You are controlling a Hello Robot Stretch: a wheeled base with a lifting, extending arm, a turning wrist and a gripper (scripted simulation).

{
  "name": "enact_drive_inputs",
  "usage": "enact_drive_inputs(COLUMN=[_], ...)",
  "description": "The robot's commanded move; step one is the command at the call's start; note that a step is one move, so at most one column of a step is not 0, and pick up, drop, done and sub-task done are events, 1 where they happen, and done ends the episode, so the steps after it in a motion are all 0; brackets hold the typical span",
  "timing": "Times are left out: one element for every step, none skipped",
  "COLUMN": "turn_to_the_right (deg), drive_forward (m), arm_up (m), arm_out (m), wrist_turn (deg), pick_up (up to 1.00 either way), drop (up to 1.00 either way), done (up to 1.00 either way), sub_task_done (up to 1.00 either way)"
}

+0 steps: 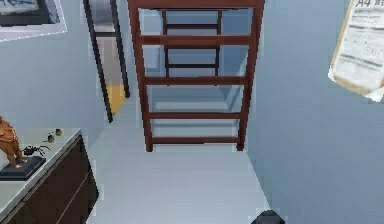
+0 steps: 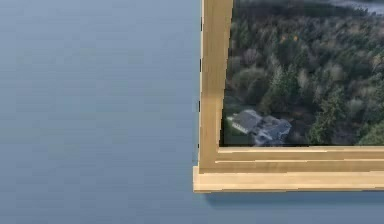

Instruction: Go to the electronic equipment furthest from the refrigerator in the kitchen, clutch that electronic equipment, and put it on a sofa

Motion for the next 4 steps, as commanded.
enact_drive_inputs(turn_to_the_right=[0.0,-21.0,-3.0,0.0], drive_forward=[0.15,0.00,0.00,1.00], arm_up=[0.00,0.00,0.00,0.00], arm_out=[0.00,0.00,0.00,0.00], wrist_turn=[0.0,0.0,0.0,0.0], pick_up=[0.00,0.00,0.00,0.00], drop=[0.00,0.00,0.00,0.00], done=[0.00,0.00,0.00,0.00], sub_task_done=[0.00,0.00,0.00,0.00])
